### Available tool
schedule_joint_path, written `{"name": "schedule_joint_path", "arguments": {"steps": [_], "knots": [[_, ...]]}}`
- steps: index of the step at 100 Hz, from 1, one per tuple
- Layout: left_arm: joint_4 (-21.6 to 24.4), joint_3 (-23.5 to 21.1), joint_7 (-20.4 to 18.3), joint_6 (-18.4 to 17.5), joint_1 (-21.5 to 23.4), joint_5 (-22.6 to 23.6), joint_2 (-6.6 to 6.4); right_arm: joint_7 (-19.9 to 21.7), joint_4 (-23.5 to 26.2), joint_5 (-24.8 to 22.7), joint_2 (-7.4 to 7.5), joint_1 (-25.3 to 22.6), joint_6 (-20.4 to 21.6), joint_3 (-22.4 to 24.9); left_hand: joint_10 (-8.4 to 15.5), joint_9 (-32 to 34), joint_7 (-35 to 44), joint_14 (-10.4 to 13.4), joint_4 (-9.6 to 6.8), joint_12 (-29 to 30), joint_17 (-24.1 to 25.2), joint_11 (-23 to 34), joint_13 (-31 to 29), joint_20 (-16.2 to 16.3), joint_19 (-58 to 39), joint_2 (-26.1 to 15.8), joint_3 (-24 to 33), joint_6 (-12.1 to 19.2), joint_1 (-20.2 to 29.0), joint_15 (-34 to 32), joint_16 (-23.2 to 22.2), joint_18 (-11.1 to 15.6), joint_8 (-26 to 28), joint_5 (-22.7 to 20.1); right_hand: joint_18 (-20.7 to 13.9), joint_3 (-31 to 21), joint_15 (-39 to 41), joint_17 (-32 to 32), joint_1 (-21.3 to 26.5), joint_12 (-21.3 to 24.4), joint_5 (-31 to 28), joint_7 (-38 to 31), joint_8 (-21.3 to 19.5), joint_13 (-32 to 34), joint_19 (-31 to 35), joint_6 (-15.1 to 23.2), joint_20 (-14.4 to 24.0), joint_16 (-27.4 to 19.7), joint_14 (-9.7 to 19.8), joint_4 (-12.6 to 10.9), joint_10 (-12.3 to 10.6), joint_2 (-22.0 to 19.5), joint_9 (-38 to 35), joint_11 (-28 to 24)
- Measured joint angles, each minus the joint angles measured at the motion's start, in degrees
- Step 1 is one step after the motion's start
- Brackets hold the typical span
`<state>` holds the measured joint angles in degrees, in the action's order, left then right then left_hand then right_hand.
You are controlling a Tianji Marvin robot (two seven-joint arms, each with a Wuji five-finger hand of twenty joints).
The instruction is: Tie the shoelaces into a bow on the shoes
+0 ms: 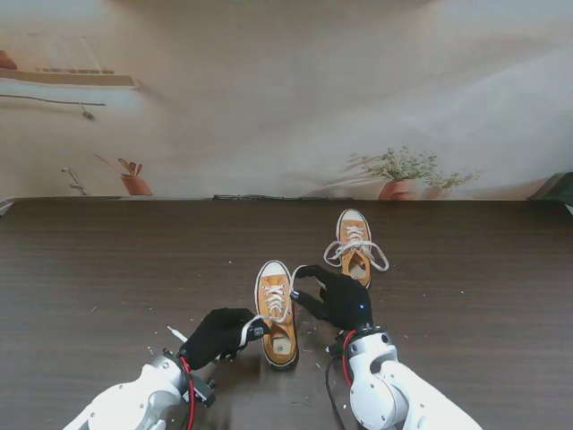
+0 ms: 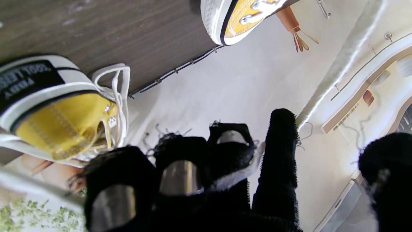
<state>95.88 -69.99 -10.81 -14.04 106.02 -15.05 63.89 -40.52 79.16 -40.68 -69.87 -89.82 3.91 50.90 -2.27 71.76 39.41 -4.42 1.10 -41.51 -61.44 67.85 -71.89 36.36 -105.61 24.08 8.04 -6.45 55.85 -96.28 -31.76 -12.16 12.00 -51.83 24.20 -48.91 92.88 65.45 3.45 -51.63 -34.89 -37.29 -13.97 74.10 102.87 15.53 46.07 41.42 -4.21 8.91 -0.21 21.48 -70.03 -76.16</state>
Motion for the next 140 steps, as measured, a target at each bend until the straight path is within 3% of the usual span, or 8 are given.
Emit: {"name": "schedule_joint_path", "arguments": {"steps": [17, 45, 59, 69, 85, 101, 116, 140], "knots": [[-2.89, 2.89, 8.51, -6.79, -0.95, -0.06, 1.76, 1.26, -0.54, 7.35, -1.40, -0.10, 3.06, 1.14, 0.00, 0.04, -7.21, -0.01, 0.00, -0.08, 0.00, -0.17, 0.00, 0.53, 0.00, 0.89, 2.41, 0.00, -0.82, 0.00, 0.00, 0.00, -1.50, 0.00, 0.05, -1.52, 0.46, 0.00, 0.58, 0.00, -2.71, -0.87, 0.00, 0.00, 0.06, 2.68, 0.05, 0.53, -0.09, 0.00, 0.05, 2.75, -1.30, 0.01], [-5.16, 3.40, 10.61, -7.87, -2.46, -1.62, 3.54, 0.68, -1.93, 8.83, -2.40, 0.30, 4.85, 2.07, -0.01, 0.23, -16.98, -0.04, 1.23, -0.09, 0.00, -0.87, 0.00, 0.59, 0.00, 3.06, 10.17, -0.02, -4.58, 0.00, 0.00, 0.00, -1.50, -0.08, 0.13, -5.61, 1.29, 0.00, 1.27, 0.00, -4.87, -1.84, -0.39, 0.00, 0.47, 3.62, 1.18, 1.46, -0.54, 0.01, 0.10, 8.08, -3.62, 0.02], [-5.09, 2.53, 11.47, -7.97, -2.14, -0.95, 3.80, -3.33, -4.28, 4.25, -2.63, 1.29, 5.17, 1.78, -0.01, 0.23, -17.43, -0.04, 1.73, -0.09, 0.00, -0.87, 0.00, 0.58, 0.00, 3.07, 10.77, -0.02, -4.58, 0.00, 0.00, 0.00, -1.50, -0.10, 0.18, -9.84, 2.07, 0.03, 8.33, 0.00, -6.49, -2.19, -0.40, 0.00, 0.61, 4.44, 1.42, 2.31, -0.74, 0.05, 0.10, 13.90, -4.84, 0.02], [-4.70, 1.93, 11.52, -8.03, -1.64, -0.69, 3.78, -8.24, -6.40, -1.56, -2.43, 2.50, 5.17, 0.81, -0.01, 0.23, -17.51, -0.04, 1.75, -0.09, 0.00, -0.88, 0.00, 0.59, 0.00, 3.08, 10.77, -0.02, -4.58, 0.00, 0.00, 0.00, -1.50, -0.12, -0.99, -14.59, 2.68, 0.10, 15.06, -0.49, -6.49, -5.08, 2.84, 0.00, 0.62, 5.87, 1.43, 3.56, -0.15, 4.78, -0.54, 18.71, -6.26, 0.02], [-4.02, 1.38, 11.42, -8.28, -0.92, -0.06, 3.61, -15.93, -10.19, -4.45, -2.20, 4.96, 5.77, -1.20, -0.01, 0.23, -17.62, -0.04, 1.75, -0.09, 0.00, -0.88, 0.00, 0.79, 0.00, 3.08, 10.77, -0.03, -4.58, 0.00, 0.00, 0.00, -1.50, -0.12, -2.92, -20.38, 3.36, 0.18, 20.84, -0.60, -7.16, -7.21, 3.81, 0.00, 0.63, 7.45, 1.44, 4.30, 1.24, 4.91, -2.45, 23.87, -7.91, -0.01], [-3.27, 0.92, 11.60, -8.46, -0.19, 0.47, 3.49, -22.84, -15.80, -5.43, -2.77, 8.39, 5.83, -3.81, -0.01, 0.24, -18.39, -0.04, 1.76, -0.09, 0.00, -0.88, 0.00, 1.24, 0.00, 3.08, 10.98, -0.03, -4.59, 0.00, 0.00, 0.00, -1.50, -0.12, -3.91, -20.81, 3.52, 0.27, 21.40, -0.60, -10.63, -7.98, 3.81, 0.01, 0.63, 7.90, 1.44, 4.94, 1.86, 4.91, -3.41, 28.47, -9.58, -0.10], [-3.68, 1.48, 17.52, -9.32, -0.36, 5.76, 3.75, -22.84, -16.87, -5.45, -3.19, 9.65, 6.33, -4.70, -0.01, 0.25, -24.82, -0.06, 1.76, -0.10, 0.00, -0.90, 0.00, 1.97, 0.00, 3.08, 18.42, -0.04, -8.40, 0.00, 0.00, 0.00, -2.83, -0.76, -4.04, -20.81, 3.52, 0.29, 21.40, -0.60, -10.63, -7.98, 3.81, 0.01, 0.63, 7.90, 1.44, 4.97, 1.88, 4.91, -3.50, 28.47, -9.59, -0.10], [-7.77, 4.94, 19.86, -11.94, -4.24, 6.51, 4.49, -23.69, -15.95, -7.50, -2.98, 9.72, 7.47, -4.94, -0.01, 0.26, -31.46, -0.18, 1.76, -0.10, 0.00, -1.18, 0.00, 2.01, 0.00, 4.46, 21.56, -0.04, -8.23, 0.00, 0.00, 0.00, -5.09, 1.94, -4.08, -20.79, 3.54, 0.52, 21.40, -0.60, -10.63, -7.98, 3.87, 0.02, 0.63, 7.90, 1.44, 4.99, 1.94, 5.49, -3.67, 28.27, -9.61, -0.10]]}}
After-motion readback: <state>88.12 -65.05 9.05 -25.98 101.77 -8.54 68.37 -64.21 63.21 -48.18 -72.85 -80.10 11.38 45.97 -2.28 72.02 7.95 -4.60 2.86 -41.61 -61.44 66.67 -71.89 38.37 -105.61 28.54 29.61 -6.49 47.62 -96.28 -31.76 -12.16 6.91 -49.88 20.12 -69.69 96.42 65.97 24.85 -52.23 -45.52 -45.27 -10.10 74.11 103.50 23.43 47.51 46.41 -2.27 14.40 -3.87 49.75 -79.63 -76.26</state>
